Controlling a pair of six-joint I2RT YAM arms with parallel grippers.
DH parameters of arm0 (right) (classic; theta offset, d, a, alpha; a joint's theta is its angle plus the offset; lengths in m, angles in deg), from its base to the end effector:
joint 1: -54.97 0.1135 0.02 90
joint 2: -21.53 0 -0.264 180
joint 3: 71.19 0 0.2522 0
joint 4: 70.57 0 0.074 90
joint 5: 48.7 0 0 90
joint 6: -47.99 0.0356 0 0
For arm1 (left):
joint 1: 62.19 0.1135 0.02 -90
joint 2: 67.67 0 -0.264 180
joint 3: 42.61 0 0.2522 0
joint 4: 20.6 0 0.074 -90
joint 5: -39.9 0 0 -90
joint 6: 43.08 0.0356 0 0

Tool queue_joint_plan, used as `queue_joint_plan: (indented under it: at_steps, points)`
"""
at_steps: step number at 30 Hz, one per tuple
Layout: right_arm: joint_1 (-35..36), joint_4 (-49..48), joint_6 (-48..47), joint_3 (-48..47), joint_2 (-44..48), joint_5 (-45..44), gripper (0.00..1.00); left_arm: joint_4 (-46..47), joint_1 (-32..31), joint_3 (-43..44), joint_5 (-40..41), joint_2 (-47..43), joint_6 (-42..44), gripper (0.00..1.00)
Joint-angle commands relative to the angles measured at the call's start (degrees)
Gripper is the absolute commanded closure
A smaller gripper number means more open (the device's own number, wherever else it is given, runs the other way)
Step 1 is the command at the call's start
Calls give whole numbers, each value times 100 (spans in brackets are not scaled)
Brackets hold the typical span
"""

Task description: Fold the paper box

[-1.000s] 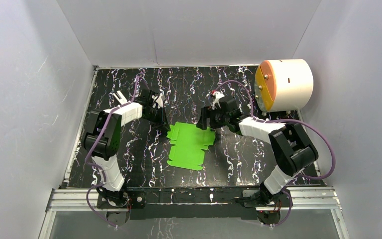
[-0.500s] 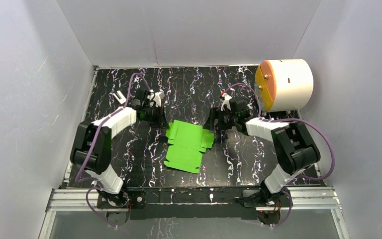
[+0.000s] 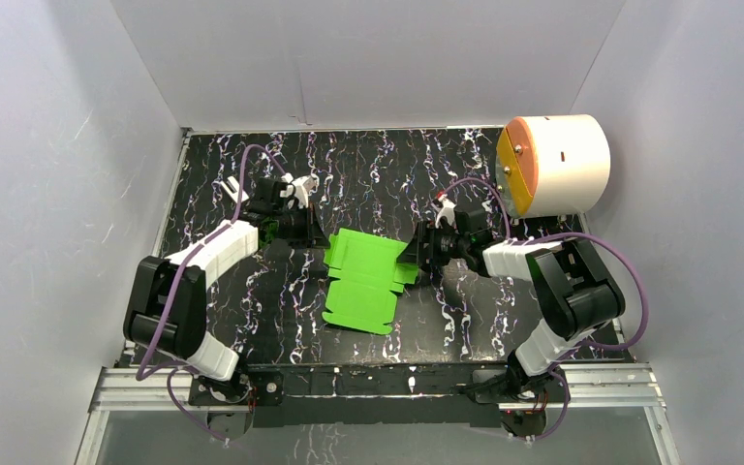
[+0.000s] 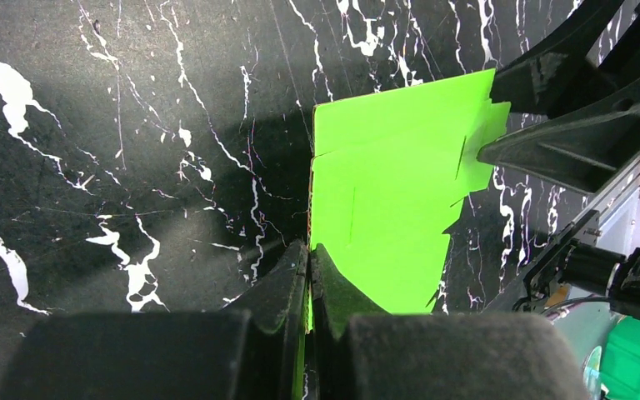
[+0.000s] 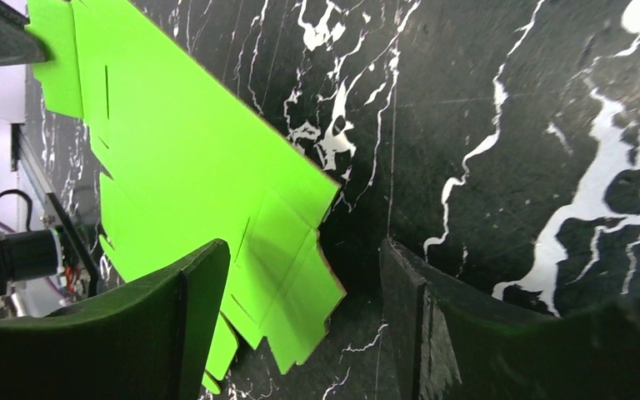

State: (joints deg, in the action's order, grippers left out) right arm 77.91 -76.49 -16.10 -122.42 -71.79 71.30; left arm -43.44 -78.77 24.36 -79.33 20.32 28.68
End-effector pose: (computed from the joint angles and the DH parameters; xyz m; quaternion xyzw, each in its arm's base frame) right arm 0.2758 0.1361 0.1461 -0.0948 0.8640 0.3909 0.3027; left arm 0.3036 -0.1085 0.2141 0.0860 0.8916 -0.3350 0.2923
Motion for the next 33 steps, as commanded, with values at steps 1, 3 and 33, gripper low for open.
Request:
queue_joint_plan:
  at_steps: [1,3,33]
  points:
    - [-16,-614,141,147,164,465,28,212,15,-105,-134,-316,-218,100]
    - [-10,-759,161,192,163,598,34,272,15,-155,-144,-321,-295,100]
    - [-21,-1562,-14,218,231,1646,92,394,331,373,-43,-211,-404,61]
